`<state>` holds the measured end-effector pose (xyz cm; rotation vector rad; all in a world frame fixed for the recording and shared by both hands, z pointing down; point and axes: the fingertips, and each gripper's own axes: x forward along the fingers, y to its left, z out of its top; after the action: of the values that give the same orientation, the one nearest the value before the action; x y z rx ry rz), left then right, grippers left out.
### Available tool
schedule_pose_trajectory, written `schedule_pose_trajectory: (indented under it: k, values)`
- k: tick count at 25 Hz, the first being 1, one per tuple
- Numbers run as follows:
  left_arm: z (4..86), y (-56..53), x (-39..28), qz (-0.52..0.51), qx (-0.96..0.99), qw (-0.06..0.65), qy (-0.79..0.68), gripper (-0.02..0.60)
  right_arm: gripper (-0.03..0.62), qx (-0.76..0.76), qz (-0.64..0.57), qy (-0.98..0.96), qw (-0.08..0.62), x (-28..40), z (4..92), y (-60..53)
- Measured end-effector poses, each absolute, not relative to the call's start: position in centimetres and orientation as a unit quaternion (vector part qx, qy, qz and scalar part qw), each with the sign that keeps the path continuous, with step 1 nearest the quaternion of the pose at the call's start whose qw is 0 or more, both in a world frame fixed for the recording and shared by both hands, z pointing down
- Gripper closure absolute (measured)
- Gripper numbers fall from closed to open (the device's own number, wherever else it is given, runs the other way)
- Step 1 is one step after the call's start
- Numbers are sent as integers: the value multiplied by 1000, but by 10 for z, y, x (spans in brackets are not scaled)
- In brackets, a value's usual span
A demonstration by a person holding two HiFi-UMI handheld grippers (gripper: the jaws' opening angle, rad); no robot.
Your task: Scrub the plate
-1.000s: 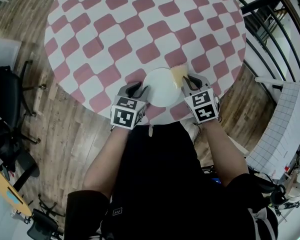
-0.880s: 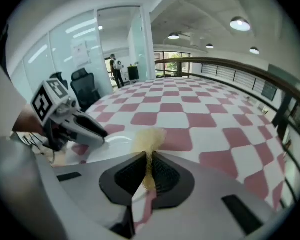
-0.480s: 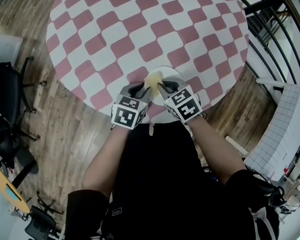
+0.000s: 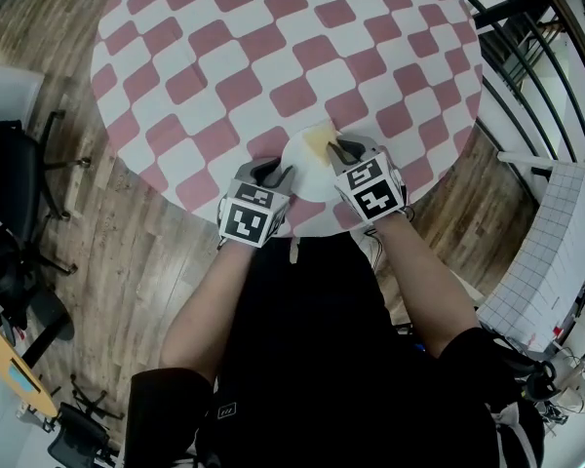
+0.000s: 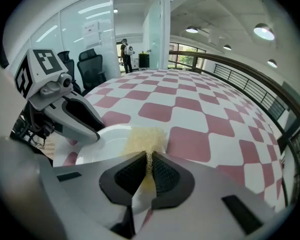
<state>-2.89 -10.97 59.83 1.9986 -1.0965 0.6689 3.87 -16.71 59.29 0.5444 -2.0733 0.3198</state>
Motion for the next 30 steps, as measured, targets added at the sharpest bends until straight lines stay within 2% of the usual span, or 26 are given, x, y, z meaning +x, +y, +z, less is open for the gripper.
schedule_pose_trajectory:
  k: [4, 8, 12, 15, 19, 24, 30]
  values:
    - [598, -110, -29, 259, 780, 374, -430, 474, 554, 258, 119, -832, 477, 69, 587, -174]
    - [597, -109, -28, 259, 780, 370, -433, 472, 554, 327, 178, -818, 438, 107, 575, -191]
    - [597, -111, -28, 258, 780, 368, -435, 474, 554, 276, 239, -847, 388, 84, 562, -162]
    - [597, -109, -27, 259, 778, 371, -437, 474, 554, 201, 252, -859, 396, 47, 573, -111]
    - [597, -110, -28, 257, 777, 371, -438, 473, 554, 181, 257, -855, 413, 31, 589, -84]
    - [598, -111, -29, 260, 774, 368, -444, 469, 554, 175, 220, -848, 449, 54, 593, -97]
    - [599, -111, -28, 260, 774, 366, -446, 469, 554, 211, 221, -838, 452, 87, 590, -129]
